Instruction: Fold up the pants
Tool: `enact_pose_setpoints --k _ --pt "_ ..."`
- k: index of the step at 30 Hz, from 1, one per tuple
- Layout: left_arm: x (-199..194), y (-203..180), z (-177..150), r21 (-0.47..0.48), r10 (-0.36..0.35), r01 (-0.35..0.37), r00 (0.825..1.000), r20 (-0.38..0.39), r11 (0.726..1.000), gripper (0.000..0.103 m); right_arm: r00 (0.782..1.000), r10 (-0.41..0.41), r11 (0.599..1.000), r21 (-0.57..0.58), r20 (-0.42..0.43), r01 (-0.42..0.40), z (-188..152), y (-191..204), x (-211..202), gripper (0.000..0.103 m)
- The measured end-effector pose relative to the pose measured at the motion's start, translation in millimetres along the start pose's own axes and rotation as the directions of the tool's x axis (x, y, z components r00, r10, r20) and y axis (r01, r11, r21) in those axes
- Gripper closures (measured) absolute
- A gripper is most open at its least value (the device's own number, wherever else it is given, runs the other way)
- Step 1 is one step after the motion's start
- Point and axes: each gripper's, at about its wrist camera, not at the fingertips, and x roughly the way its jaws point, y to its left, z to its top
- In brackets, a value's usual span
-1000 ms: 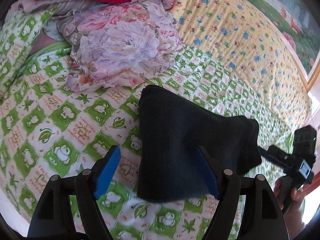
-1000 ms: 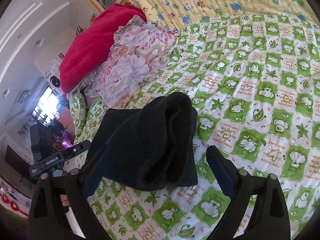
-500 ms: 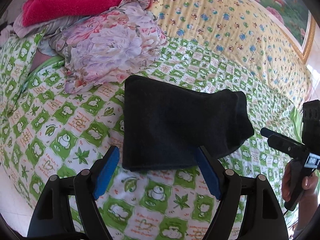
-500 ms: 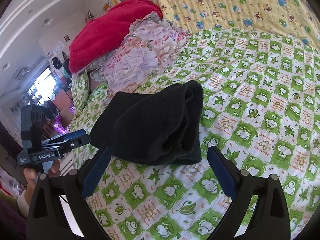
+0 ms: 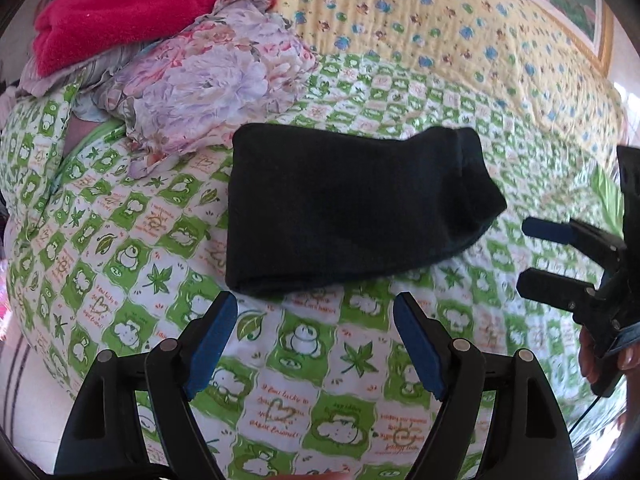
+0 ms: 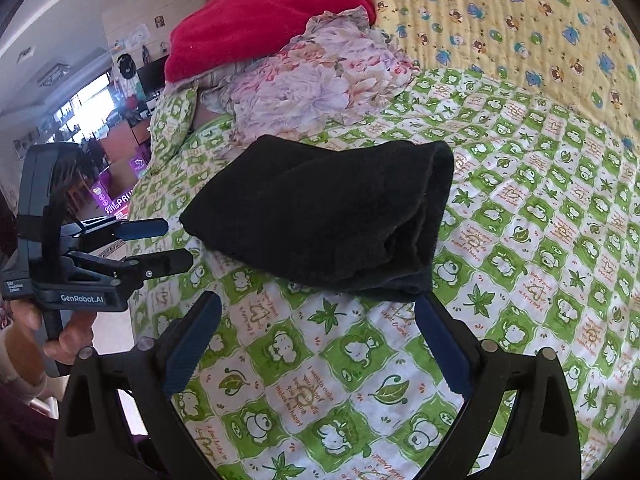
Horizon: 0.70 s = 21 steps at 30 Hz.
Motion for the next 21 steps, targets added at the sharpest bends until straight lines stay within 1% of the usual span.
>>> enact_pose_setpoints --k 4,7,21 --pt "1.7 -2.5 -7.6 0.018 0.030 -0.030 1.000 0.001 0.999 0.021 1.000 -0.020 1.000 -0.013 -0.013 0.020 -4.3 3.9 6.2 0.006" --pt "3.2 -2.9 -11.1 0.021 0.035 -0.035 0.999 -0.002 0.999 0.021 0.999 -0.039 0.999 -0.029 -0.023 0.038 -7.5 6.5 10.8 0.006" --pt "14.7 2.3 -19.0 0.020 0.060 -0.059 0.998 -0.023 0.998 0.020 0.998 -0.043 0.999 -0.010 -0.056 0.042 -12.7 4.1 25.4 0.006"
